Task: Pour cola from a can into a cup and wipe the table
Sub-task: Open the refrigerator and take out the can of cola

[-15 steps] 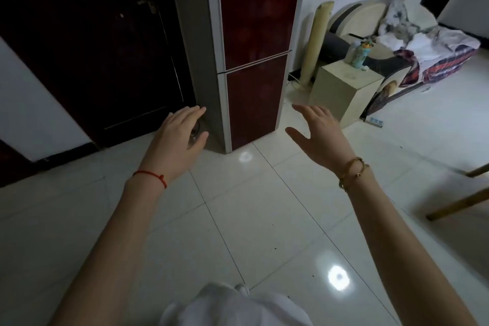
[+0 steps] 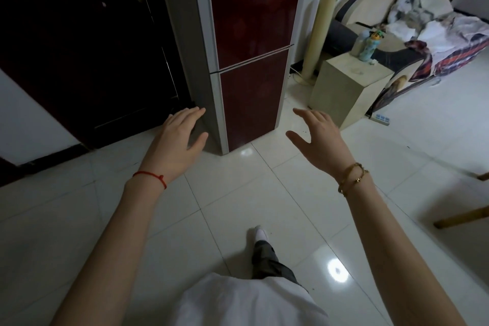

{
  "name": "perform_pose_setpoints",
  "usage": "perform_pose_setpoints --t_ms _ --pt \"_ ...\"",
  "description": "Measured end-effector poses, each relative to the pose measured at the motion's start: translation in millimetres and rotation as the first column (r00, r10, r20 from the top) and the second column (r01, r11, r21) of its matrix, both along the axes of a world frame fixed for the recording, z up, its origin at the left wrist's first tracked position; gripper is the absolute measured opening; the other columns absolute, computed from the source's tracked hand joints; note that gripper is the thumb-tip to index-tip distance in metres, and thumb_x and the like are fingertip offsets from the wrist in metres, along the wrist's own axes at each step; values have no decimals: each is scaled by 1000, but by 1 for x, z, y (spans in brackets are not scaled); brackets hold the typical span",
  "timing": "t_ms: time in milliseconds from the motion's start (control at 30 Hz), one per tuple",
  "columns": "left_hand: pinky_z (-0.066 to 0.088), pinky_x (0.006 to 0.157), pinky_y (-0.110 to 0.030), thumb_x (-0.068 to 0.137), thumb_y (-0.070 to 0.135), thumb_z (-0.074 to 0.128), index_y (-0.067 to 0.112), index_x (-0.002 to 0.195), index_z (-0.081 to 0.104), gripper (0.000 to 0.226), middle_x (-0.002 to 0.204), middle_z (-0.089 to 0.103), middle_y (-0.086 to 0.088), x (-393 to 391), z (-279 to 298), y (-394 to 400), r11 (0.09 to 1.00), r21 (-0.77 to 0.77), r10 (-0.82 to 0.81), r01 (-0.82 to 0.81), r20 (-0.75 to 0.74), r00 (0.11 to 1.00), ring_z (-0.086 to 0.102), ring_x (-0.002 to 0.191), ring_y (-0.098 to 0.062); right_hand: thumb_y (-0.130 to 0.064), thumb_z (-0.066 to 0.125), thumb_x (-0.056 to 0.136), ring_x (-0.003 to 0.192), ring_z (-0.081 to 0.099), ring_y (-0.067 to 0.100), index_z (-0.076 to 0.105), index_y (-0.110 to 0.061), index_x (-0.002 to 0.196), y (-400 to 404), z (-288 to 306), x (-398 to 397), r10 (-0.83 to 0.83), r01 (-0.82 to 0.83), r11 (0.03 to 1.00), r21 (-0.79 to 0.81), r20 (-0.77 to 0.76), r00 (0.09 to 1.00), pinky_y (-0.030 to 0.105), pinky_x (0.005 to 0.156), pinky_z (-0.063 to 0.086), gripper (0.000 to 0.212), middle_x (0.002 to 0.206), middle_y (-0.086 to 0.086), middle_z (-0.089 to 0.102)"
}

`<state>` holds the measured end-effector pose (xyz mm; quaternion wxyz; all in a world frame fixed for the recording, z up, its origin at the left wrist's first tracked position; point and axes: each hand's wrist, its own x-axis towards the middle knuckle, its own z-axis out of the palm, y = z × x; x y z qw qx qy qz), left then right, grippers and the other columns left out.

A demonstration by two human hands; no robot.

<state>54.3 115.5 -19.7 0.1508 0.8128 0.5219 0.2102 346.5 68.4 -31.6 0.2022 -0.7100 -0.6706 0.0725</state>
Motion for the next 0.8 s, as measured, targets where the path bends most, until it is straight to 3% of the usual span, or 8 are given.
perform_pose_setpoints --t_ms 433,800 --pt "13 123 -38 100 27 50 16 150 35 54 155 35 -3 63 6 141 995 8 96 -97 28 995 27 145 -18 -39 54 95 134 39 24 40 -18 144 169 12 49 116 -116 993 -2 -25 993 41 112 34 55 140 4 51" --pt "23 121 -45 100 27 50 17 149 37 52 154 37 -3 55 -13 224 974 -27 225 -223 76 971 30 144 -18 -34 56 95 133 41 26 44 -14 142 284 6 35 229 -231 973 -16 -77 970 43 111 35 53 138 6 53"
